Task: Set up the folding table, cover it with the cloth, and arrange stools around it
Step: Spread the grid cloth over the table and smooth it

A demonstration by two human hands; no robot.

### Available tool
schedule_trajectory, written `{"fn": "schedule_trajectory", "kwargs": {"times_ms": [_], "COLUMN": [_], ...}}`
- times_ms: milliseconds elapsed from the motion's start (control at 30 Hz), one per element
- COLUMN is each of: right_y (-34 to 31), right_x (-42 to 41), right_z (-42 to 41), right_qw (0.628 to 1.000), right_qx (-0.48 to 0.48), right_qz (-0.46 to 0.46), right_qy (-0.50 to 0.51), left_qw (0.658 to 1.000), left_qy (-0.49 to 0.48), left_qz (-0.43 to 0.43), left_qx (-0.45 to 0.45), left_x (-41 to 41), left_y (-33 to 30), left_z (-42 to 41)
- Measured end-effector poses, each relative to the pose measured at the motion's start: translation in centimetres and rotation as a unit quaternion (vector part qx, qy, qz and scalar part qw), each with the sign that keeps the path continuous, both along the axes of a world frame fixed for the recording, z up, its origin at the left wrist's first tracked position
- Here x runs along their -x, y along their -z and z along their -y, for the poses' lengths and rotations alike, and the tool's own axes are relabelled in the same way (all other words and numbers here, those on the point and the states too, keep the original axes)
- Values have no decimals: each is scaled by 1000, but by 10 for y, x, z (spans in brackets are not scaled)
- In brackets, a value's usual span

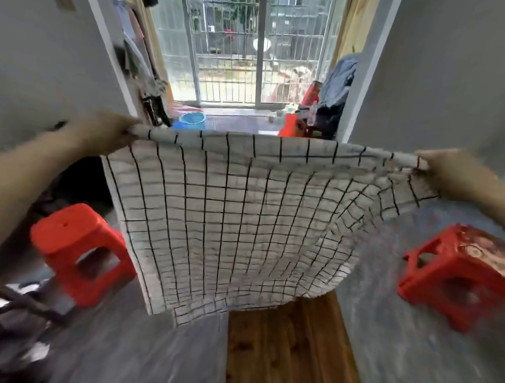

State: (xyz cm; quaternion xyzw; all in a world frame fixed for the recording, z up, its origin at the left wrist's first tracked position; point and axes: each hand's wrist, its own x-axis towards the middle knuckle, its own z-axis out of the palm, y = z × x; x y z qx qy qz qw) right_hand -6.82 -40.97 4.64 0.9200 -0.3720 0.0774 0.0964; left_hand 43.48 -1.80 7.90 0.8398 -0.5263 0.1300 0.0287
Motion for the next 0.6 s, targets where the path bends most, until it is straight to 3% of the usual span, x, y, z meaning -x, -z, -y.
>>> {"fn": "schedule_trajectory", "kwargs": {"times_ms": [100,167,300,400,533,600], "right_y": [42,70,134,169,161,133], "right_x": [16,21,38,34,8,-24], "right_z": [2,-6,3,27,74,118], "right_qw": [992,973,873,813,825,887], "right_qx": [-119,-193,-335,-405,-427,-400], "right_qz": [-47,-127,-349,-410,-362,-224], "right_qy": [-11,-15,59,84,74,58], "left_qw": [982,966,933,912,904,927], "left_qy": [39,63,103,104,63,9], "left_qz": [-68,-90,-122,-121,-7,63], "left_qx": [-174,-234,-321,-377,-422,-370], "left_x": [18,32,65,64,51,25], "left_y": [43,79,149,167,172,144], "left_z": [-11,-15,-15,6,70,127]}}
